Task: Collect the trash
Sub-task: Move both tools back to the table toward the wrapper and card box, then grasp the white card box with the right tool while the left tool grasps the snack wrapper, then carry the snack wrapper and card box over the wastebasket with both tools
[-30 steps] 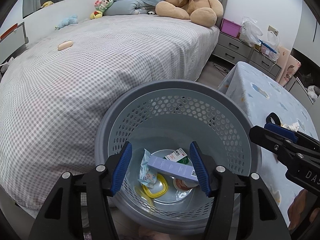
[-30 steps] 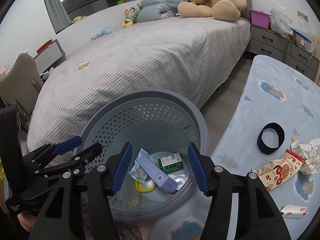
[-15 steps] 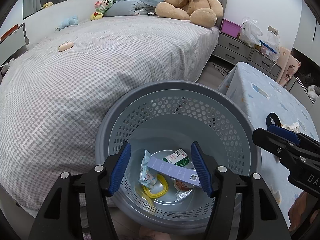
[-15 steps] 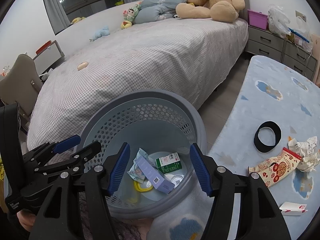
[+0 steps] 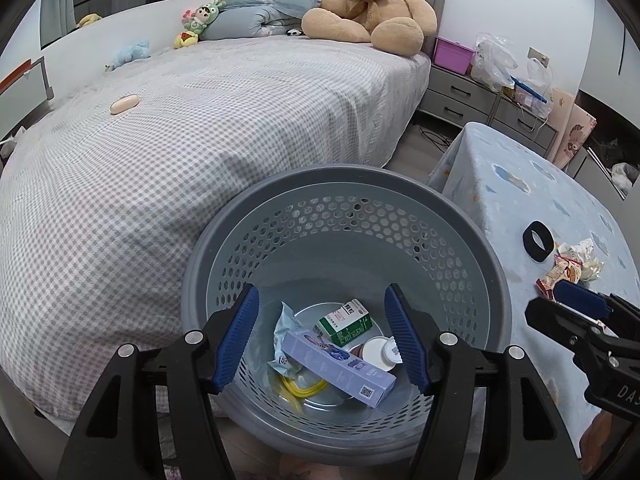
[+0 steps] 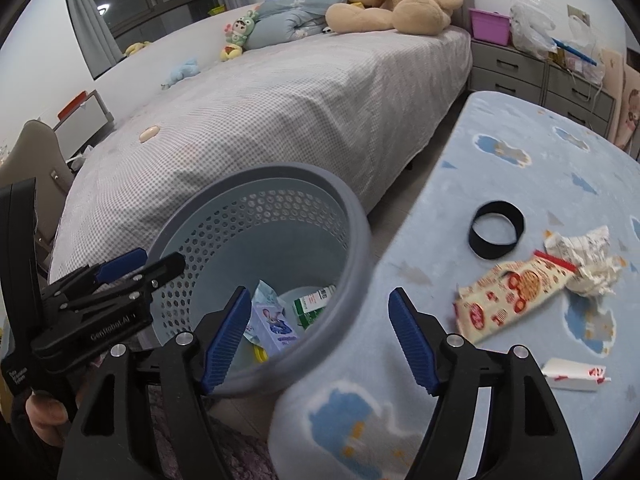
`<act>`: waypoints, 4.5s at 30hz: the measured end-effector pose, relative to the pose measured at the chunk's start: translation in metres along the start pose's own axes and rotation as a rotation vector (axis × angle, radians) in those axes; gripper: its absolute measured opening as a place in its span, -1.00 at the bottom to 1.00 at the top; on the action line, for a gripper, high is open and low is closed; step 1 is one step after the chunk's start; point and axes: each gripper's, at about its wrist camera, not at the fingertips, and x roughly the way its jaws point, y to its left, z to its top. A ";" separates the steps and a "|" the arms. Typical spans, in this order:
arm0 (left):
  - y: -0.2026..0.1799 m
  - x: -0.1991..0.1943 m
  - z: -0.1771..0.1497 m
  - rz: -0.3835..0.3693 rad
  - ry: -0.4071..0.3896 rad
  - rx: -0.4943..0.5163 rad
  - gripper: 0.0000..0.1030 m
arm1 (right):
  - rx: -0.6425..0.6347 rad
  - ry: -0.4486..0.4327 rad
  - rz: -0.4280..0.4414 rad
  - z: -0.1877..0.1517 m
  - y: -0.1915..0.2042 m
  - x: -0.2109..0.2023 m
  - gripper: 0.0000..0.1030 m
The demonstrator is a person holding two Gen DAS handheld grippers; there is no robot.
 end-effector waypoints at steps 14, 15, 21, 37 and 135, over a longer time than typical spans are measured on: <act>-0.039 -0.010 -0.002 -0.040 -0.027 0.069 0.25 | 0.135 -0.017 -0.139 -0.045 -0.066 -0.045 0.50; -0.042 -0.011 -0.003 -0.044 -0.029 0.074 0.25 | 0.145 -0.022 -0.153 -0.048 -0.071 -0.049 0.51; -0.059 -0.015 -0.005 -0.066 -0.034 0.104 0.25 | 0.198 -0.060 -0.231 -0.061 -0.100 -0.066 0.70; -0.104 -0.016 -0.012 -0.093 -0.032 0.189 0.25 | 0.280 -0.038 -0.380 -0.079 -0.152 -0.055 0.87; -0.233 0.012 -0.023 -0.267 0.065 0.441 -0.51 | 0.356 -0.130 -0.306 -0.087 -0.197 -0.094 0.64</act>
